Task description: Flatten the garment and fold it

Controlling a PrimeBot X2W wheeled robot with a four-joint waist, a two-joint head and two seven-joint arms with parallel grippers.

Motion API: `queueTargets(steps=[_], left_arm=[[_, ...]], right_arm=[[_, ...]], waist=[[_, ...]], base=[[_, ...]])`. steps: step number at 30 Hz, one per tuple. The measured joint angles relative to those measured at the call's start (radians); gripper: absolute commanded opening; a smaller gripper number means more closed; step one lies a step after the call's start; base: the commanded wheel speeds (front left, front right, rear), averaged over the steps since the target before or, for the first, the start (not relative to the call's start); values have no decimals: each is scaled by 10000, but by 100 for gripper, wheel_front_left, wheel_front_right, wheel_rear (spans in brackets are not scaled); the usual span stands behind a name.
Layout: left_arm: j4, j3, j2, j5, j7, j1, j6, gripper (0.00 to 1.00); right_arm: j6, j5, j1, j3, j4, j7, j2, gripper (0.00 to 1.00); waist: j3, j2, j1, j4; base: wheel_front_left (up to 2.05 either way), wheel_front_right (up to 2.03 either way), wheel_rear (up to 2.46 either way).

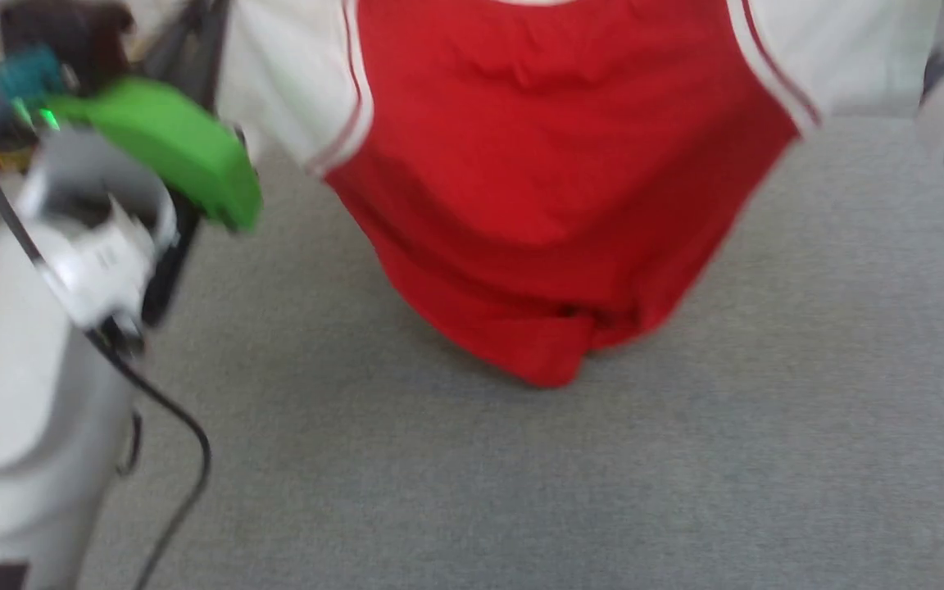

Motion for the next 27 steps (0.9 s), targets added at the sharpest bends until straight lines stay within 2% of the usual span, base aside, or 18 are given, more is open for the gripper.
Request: queueTargets(steps=[8, 16, 22, 27], left_arm=[[236, -134, 75, 65, 1287, -2359, -244, 0], [222, -230, -19, -169, 2606, -3606, -232, 0], [708, -257, -130, -372, 3532, -4079, 54, 0], [1638, -211, -428, 10, 3150, -5072, 500, 0]], right_arm=[[-2, 19, -2242, 742, 510, 100, -165, 0], [-2, 351, -3180, 1400, 715, 562, -320, 0], [-2, 535, -3726, 1762, 1254, 1160, -347, 0], [2, 284, -4623, 2836, 1804, 1340, -807, 0]], waist=[[-470, 0, 0, -474], [-416, 0, 0, -675], [-15, 0, 0, -776], [606, 0, 0, -823]], base=[[0, 0, 0], [0, 0, 0], [0, 0, 0], [0, 0, 0]])
